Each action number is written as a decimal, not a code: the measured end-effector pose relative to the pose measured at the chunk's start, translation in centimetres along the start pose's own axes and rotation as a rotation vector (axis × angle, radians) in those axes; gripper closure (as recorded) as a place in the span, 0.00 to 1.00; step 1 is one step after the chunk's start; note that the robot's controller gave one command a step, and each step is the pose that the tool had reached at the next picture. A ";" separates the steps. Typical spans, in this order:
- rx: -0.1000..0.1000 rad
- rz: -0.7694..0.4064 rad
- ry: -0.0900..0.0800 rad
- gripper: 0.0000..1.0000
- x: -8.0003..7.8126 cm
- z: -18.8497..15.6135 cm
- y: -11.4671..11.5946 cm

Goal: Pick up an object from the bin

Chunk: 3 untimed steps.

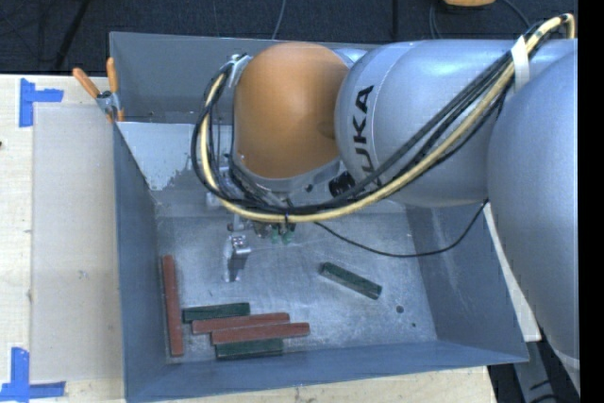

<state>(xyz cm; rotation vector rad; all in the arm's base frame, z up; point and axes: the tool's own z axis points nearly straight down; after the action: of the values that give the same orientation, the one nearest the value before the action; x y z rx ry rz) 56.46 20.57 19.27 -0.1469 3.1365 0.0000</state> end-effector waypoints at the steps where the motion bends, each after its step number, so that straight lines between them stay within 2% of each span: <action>1: 0.001 -0.136 0.011 0.00 8.2 3.5 0.6; 2: 0.000 -0.241 0.004 0.00 8.8 3.5 -5.6; 3: 0.000 -0.088 0.000 0.00 7.7 10.8 -3.8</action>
Offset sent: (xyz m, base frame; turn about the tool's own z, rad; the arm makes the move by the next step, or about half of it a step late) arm -0.0825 -0.0733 -0.0352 -0.2428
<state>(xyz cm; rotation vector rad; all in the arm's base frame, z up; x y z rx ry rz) 49.17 16.08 8.44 -0.2843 3.1271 0.0004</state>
